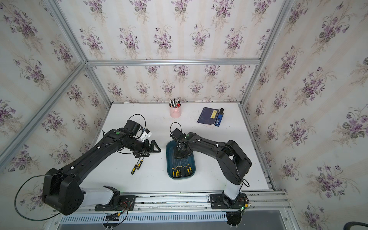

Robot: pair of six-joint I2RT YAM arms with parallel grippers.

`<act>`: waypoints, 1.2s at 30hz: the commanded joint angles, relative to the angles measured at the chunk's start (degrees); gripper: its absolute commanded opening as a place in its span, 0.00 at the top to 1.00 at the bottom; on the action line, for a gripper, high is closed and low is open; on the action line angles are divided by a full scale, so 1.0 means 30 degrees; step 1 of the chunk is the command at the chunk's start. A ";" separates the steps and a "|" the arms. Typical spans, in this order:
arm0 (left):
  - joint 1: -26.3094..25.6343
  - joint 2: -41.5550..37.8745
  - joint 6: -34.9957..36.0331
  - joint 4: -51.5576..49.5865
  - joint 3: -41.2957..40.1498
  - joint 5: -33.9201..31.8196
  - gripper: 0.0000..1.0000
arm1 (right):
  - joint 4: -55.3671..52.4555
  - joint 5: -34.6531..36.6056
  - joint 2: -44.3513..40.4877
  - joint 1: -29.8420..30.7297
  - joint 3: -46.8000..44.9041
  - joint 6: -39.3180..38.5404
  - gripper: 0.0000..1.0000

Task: Put the file tool into the storage box
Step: Place the file tool in the storage box.

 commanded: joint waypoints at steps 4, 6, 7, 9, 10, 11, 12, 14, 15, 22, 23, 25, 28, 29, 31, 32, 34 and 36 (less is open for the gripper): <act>0.0192 -0.0066 0.0414 -0.0249 -0.0225 -0.0161 0.00 | 0.0948 0.0159 0.0295 0.0115 -0.0332 0.0785 1.00; 0.0193 0.0006 0.0466 -0.0235 -0.0332 -0.0118 0.00 | 0.1043 0.0262 0.0447 0.0181 -0.0355 0.0816 1.00; 0.0213 0.0021 0.0501 -0.0245 -0.0368 -0.0082 0.00 | 0.1043 0.0292 0.0539 0.0205 -0.0389 0.0846 1.00; 0.0210 0.0029 0.0583 -0.0261 -0.0448 -0.0130 0.00 | 0.1111 0.0306 0.0598 0.0294 -0.0420 0.0937 1.00; 0.0237 0.0023 0.0648 -0.0264 -0.0512 -0.0158 0.00 | 0.1200 0.0293 0.0606 0.0347 -0.0461 0.0973 1.00; 0.0261 0.0022 0.0642 -0.0273 -0.0563 -0.0190 0.00 | 0.1258 0.0321 0.0606 0.0408 -0.0480 0.1024 1.00; 0.0313 0.0035 0.0678 -0.0272 -0.0627 -0.0233 0.00 | 0.1259 0.0321 0.0662 0.0413 -0.0508 0.1040 1.00; 0.0343 0.0078 0.0736 -0.0278 -0.0739 -0.0210 0.00 | 0.1269 0.0406 0.0803 0.0489 -0.0504 0.1057 1.00; 0.0388 0.0098 0.0764 -0.0267 -0.0780 -0.0213 0.00 | 0.1271 0.0438 0.0854 0.0455 -0.0536 0.1058 1.00; 0.0624 0.0140 0.1000 -0.0414 -0.0975 -0.0417 0.00 | 0.1239 0.0644 0.1067 0.0520 -0.0516 0.1160 0.96; 0.0699 0.0124 0.1022 -0.0400 -0.1034 -0.0425 0.00 | 0.1191 0.0689 0.1077 0.0527 -0.0511 0.1174 0.94; 0.0823 0.0038 0.0997 -0.0422 -0.1162 -0.0509 0.00 | 0.1110 0.0761 0.1076 0.0506 -0.0382 0.1184 0.88; 0.1038 -0.0079 0.0966 -0.0580 -0.1225 -0.0675 0.00 | 0.0813 0.0949 0.0907 0.0509 -0.0116 0.1175 0.80; 0.1137 -0.0162 0.0968 -0.0688 -0.1244 -0.0781 0.00 | 0.0694 0.0993 0.0791 0.0512 0.0024 0.1179 0.77; 0.1374 -0.0348 0.0903 -0.1132 -0.1210 -0.1439 0.00 | 0.0329 0.1235 0.0513 0.0509 0.0356 0.1146 0.71; 0.1519 -0.0376 0.0829 -0.1568 -0.1140 -0.1998 0.00 | 0.0146 0.1351 0.0393 0.0512 0.0550 0.1132 0.69; 0.1793 -0.0302 0.0606 -0.2917 -0.0798 -0.3954 0.00 | -0.0332 0.1623 0.0046 0.0517 0.0956 0.1089 0.66; 0.2049 -0.0077 0.0275 -0.4157 -0.0600 -0.5957 0.00 | -0.0728 0.1889 -0.0346 0.0522 0.1307 0.1097 0.65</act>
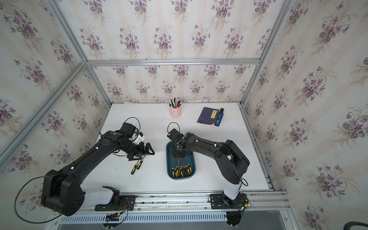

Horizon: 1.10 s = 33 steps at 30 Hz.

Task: Put the file tool into the storage box
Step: Place the file tool in the storage box, then pick up the file tool from the center of the board.

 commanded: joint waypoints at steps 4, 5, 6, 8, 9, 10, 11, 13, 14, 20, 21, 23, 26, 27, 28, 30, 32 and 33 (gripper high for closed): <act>0.0300 0.1316 -0.0313 -0.4092 0.0399 -0.6882 0.02 | -0.1553 0.1169 -0.1252 -0.0011 0.0952 0.0112 0.65; 0.0327 0.1508 -0.0266 -0.4069 0.0183 -0.7398 0.03 | -0.1572 0.1232 -0.1473 -0.0027 0.1031 0.0140 0.65; 0.0328 0.1518 -0.0252 -0.4042 -0.0008 -0.7807 0.05 | -0.1567 0.1234 -0.1599 0.0003 0.1104 0.0113 0.65; 0.0320 0.2382 -0.0260 -0.3866 -0.0132 -0.7930 0.10 | -0.1592 0.1285 -0.1841 0.0002 0.1221 0.0112 0.65; 0.0300 0.2618 -0.0369 -0.3825 -0.0138 -0.7951 0.11 | -0.1567 0.1293 -0.1897 0.0012 0.1288 0.0112 0.65; 0.0327 0.2839 -0.0451 -0.3703 -0.0281 -0.8123 0.14 | -0.1567 0.1293 -0.1927 -0.0012 0.1297 0.0145 0.66; 0.0292 0.3225 -0.0538 -0.3710 -0.0364 -0.8369 0.18 | -0.1567 0.1238 -0.1935 -0.0005 0.1299 0.0142 0.66; 0.0305 0.3784 -0.0711 -0.3605 -0.0378 -0.8478 0.23 | -0.1618 0.1235 -0.1909 -0.0012 0.1328 0.0168 0.67; 0.0276 0.3851 -0.0825 -0.3399 -0.0549 -0.8538 0.23 | -0.1648 0.1236 -0.1962 0.0003 0.1299 0.0171 0.67; 0.0067 0.4320 -0.1097 -0.2928 -0.1022 -0.8367 0.39 | -0.1743 0.1265 -0.2120 -0.0008 0.1239 0.0229 0.68; 0.0050 0.4410 -0.1113 -0.2823 -0.1114 -0.8289 0.41 | -0.1743 0.1264 -0.2135 0.0002 0.1239 0.0236 0.68; 0.0013 0.4668 -0.1201 -0.2618 -0.1285 -0.8237 0.49 | -0.1756 0.1256 -0.2096 0.0003 0.1192 0.0229 0.68; 0.0021 0.4982 -0.1340 -0.2340 -0.1469 -0.8160 0.52 | -0.1772 0.1248 -0.2016 -0.0008 0.1208 0.0224 0.68; 0.0014 0.5030 -0.1347 -0.2284 -0.1478 -0.8220 0.52 | -0.1757 0.1236 -0.1995 -0.0002 0.1181 0.0204 0.68; 0.0029 0.5096 -0.1380 -0.2267 -0.1493 -0.8247 0.54 | -0.1772 0.1236 -0.1993 0.0010 0.1171 0.0201 0.68; 0.0013 0.5227 -0.1402 -0.2193 -0.1555 -0.8306 0.58 | -0.1801 0.1264 -0.1964 -0.0011 0.1175 0.0185 0.68; 0.0025 0.5480 -0.1381 -0.2020 -0.1631 -0.8336 0.58 | -0.1775 0.1279 -0.1884 -0.0005 0.1138 0.0170 0.69; 0.0042 0.5627 -0.1397 -0.1932 -0.1696 -0.8361 0.58 | -0.1772 0.1243 -0.1875 -0.0012 0.1149 0.0174 0.69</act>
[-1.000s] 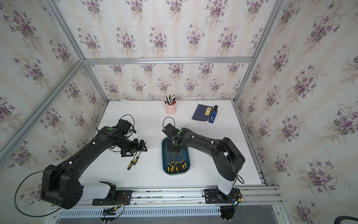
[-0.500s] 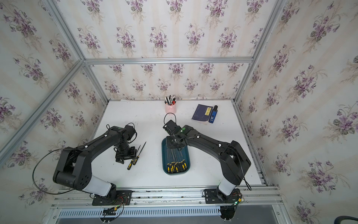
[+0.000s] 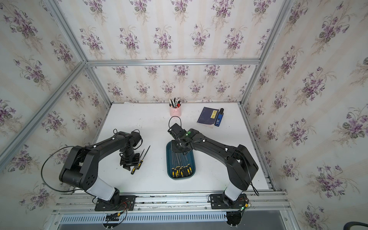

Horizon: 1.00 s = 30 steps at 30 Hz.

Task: Put the file tool into the storage box
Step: Pick up the file tool from the center of the board.

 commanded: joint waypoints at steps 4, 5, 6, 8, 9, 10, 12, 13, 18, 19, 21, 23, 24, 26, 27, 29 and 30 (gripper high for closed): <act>0.0013 0.0751 -0.0262 0.0577 -0.0394 -0.0381 0.63 | -0.0327 0.0252 0.0200 -0.0019 0.0058 0.0075 0.69; 0.0028 0.0844 -0.0307 0.0669 -0.0444 -0.0421 0.63 | -0.0342 0.0252 0.0201 0.0007 0.0058 0.0090 0.69; 0.0013 0.0914 -0.0277 0.0786 -0.0502 -0.0489 0.63 | -0.0344 0.0223 0.0201 0.0008 0.0053 0.0044 0.69; 0.0035 0.1033 -0.0219 0.1071 -0.0599 -0.0458 0.64 | -0.0371 0.0277 0.0237 0.0010 0.0085 0.0054 0.69; 0.0014 0.1081 -0.0231 0.1189 -0.0648 -0.0440 0.64 | -0.0371 0.0281 0.0281 0.0003 0.0113 0.0039 0.69; 0.0013 0.1104 -0.0177 0.1259 -0.0666 -0.0410 0.65 | -0.0375 0.0255 0.0332 -0.0003 0.0131 0.0039 0.69; 0.0021 0.1119 -0.0079 0.1419 -0.0636 -0.0359 0.65 | -0.0340 0.0165 0.0433 0.0002 0.0202 0.0034 0.69; 0.0013 0.1081 -0.0003 0.1531 -0.0655 -0.0322 0.65 | -0.0344 0.0164 0.0519 0.0017 0.0277 0.0024 0.69; 0.0014 0.1376 0.0270 0.1749 -0.0455 -0.0381 0.70 | -0.0340 -0.0045 0.0981 -0.0001 0.0653 -0.0210 0.69; 0.0013 0.1405 0.0351 0.1772 -0.0404 -0.0381 0.71 | -0.0373 -0.0041 0.1055 0.0010 0.0750 -0.0265 0.69; 0.0021 0.1461 0.0519 0.1846 -0.0294 -0.0508 0.75 | -0.0425 -0.0041 0.1159 0.0000 0.0806 -0.0283 0.70; 0.0017 0.1643 0.0764 0.1910 -0.0134 -0.0556 0.81 | -0.0426 -0.0099 0.1252 0.0024 0.0843 -0.0311 0.70; 0.0013 0.1755 0.0882 0.1870 -0.0018 -0.0558 0.82 | -0.0446 -0.0129 0.1255 0.0006 0.0871 -0.0312 0.70; 0.0018 0.1845 0.1168 0.1775 0.0230 -0.0447 0.87 | -0.0460 -0.0090 0.1255 0.0021 0.0889 -0.0314 0.70; 0.0019 0.1779 0.1299 0.1772 0.0337 -0.0342 0.88 | -0.0476 -0.0056 0.1252 0.0025 0.0908 -0.0330 0.70; 0.0030 0.1480 0.1528 0.1709 0.0494 -0.0070 0.90 | -0.0550 -0.0019 0.1300 0.0041 0.0992 -0.0324 0.70; 0.0024 0.1242 0.1668 0.1582 0.0626 0.0144 0.91 | -0.0620 0.0010 0.1313 0.0021 0.1010 -0.0320 0.70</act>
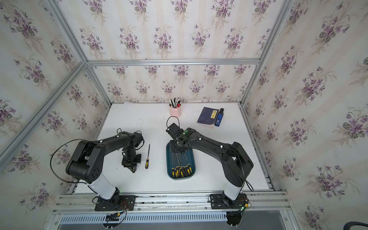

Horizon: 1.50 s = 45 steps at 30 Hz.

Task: Put the file tool into the storage box
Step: Pick up the file tool from the center of the board, then place the file tool in the storage box.

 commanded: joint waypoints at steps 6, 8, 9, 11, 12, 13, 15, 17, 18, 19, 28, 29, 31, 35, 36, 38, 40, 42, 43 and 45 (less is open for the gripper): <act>-0.0107 -0.2823 0.1991 -0.1420 0.2556 0.2267 0.96 | -0.0155 -0.0211 -0.0203 -0.0103 0.0528 0.0290 0.70; -0.0107 -0.3772 0.2473 -0.2097 0.3662 0.4048 0.95 | 0.0383 -0.0773 -0.0790 -0.0462 0.0452 0.0669 0.69; -0.0140 -0.4187 0.2651 -0.2308 0.4172 0.5357 0.95 | 0.0933 -0.1240 -0.1256 -0.0779 0.0269 0.0918 0.68; -0.0319 -0.4761 0.2848 -0.2182 0.5014 0.7972 0.95 | 0.2391 -0.2178 -0.2397 -0.1509 -0.0419 0.1445 0.67; -0.0525 -0.5031 0.2816 -0.1958 0.5354 0.9134 0.95 | 0.3475 -0.2858 -0.3090 -0.1953 -0.0898 0.1774 0.66; -0.0753 -0.5159 0.2747 -0.1800 0.5713 0.9888 0.95 | 0.4467 -0.3515 -0.3736 -0.2344 -0.1446 0.2100 0.66; -0.1485 -0.5154 0.2622 -0.1291 0.6349 1.1329 0.95 | 0.6473 -0.4695 -0.4825 -0.3041 -0.2385 0.2753 0.65; -0.2304 -0.5117 0.2428 -0.0907 0.6927 1.1889 0.95 | 0.7489 -0.5609 -0.5164 -0.3257 -0.2500 0.2843 0.64; -0.2717 -0.4934 0.2413 -0.0782 0.7209 1.2000 0.95 | 0.7617 -0.6038 -0.5044 -0.3242 -0.2262 0.2763 0.64; -0.3096 -0.4709 0.2420 -0.0695 0.7413 1.2119 0.96 | 0.7648 -0.6310 -0.4872 -0.3191 -0.2003 0.2744 0.64; -0.4967 -0.3475 0.1979 0.0212 0.7754 1.2287 0.97 | 0.8148 -0.6569 -0.4748 -0.2713 -0.1476 0.2483 0.64; -0.5038 -0.3444 0.1899 0.0282 0.7743 1.2338 0.97 | 0.8352 -0.6658 -0.4768 -0.2715 -0.1673 0.2584 0.64; -0.5143 -0.3338 0.1852 0.0279 0.7794 1.2129 0.97 | 0.8400 -0.6751 -0.4677 -0.2690 -0.1730 0.2612 0.65; -0.5366 -0.3158 0.1724 0.0390 0.7765 1.2118 0.97 | 0.8417 -0.6913 -0.4354 -0.2573 -0.1549 0.2536 0.65; -0.5413 -0.3124 0.1720 0.0385 0.7765 1.2119 0.97 | 0.8486 -0.6983 -0.4292 -0.2516 -0.1494 0.2492 0.65; -0.5468 -0.3121 0.1705 0.0443 0.7765 1.2154 0.97 | 0.8304 -0.7120 -0.3988 -0.2481 -0.1361 0.2392 0.66; -0.5491 -0.3114 0.1669 0.0480 0.7736 1.2206 0.97 | 0.8000 -0.7059 -0.3722 -0.2408 -0.1234 0.2207 0.67; -0.5502 -0.3107 0.1648 0.0529 0.7740 1.2330 0.97 | 0.8036 -0.7103 -0.3617 -0.2334 -0.1328 0.2155 0.67; -0.5500 -0.3112 0.1625 0.0588 0.7737 1.2426 0.97 | 0.8019 -0.7081 -0.3547 -0.2332 -0.1365 0.2112 0.67; -0.5508 -0.3152 0.1577 0.0715 0.7678 1.2643 0.97 | 0.8167 -0.7143 -0.3514 -0.2334 -0.1503 0.2110 0.67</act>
